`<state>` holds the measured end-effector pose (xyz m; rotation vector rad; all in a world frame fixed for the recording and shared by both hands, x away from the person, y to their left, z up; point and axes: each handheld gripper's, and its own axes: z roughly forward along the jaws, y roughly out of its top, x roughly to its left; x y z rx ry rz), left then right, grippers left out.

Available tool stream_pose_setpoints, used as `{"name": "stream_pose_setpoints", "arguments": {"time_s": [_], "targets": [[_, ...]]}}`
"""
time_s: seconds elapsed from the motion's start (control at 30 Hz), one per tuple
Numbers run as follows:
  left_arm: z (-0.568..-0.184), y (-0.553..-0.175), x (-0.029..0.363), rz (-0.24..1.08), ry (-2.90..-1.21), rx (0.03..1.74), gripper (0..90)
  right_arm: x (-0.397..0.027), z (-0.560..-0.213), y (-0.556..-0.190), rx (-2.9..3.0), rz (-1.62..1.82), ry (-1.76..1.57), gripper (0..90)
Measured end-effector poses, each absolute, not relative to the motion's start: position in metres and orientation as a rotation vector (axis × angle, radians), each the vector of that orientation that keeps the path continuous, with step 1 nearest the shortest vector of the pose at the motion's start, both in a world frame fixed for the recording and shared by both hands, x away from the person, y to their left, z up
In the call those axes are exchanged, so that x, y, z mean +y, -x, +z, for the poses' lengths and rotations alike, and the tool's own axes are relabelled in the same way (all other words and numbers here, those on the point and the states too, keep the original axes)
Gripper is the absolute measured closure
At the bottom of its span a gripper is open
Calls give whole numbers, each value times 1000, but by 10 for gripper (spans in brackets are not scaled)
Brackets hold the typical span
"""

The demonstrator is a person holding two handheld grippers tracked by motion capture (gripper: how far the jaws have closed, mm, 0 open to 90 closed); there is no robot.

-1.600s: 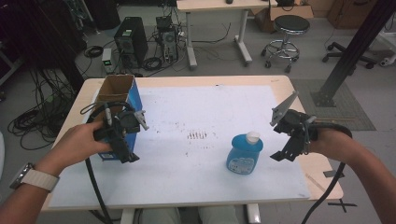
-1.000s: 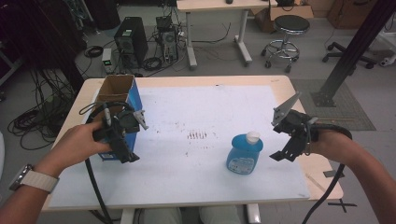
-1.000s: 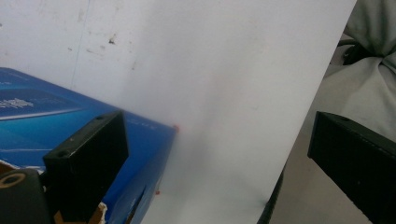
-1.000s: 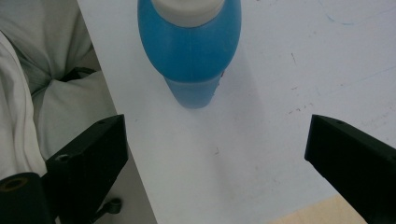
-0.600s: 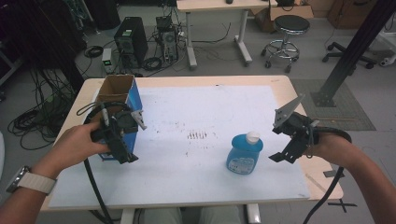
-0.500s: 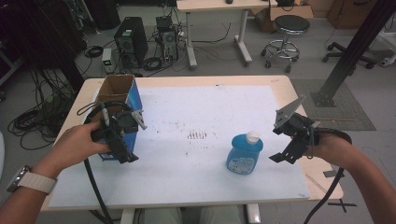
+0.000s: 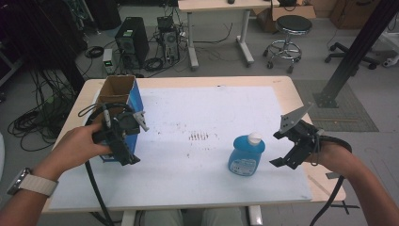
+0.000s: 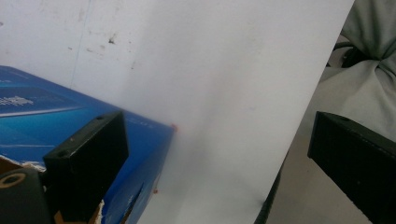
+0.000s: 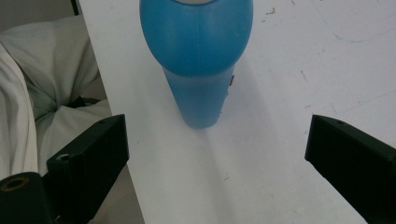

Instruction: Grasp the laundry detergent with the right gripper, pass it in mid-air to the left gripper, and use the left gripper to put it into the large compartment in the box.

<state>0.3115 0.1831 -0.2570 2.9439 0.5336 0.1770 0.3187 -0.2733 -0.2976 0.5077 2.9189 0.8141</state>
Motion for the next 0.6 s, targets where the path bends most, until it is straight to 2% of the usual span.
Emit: {"name": "stream_pose_setpoints", "arguments": {"time_s": [0.6], "targets": [[-259,-311,183,174,-2940,531,59,-275,-312,-317,2881,938,-516,59]]}}
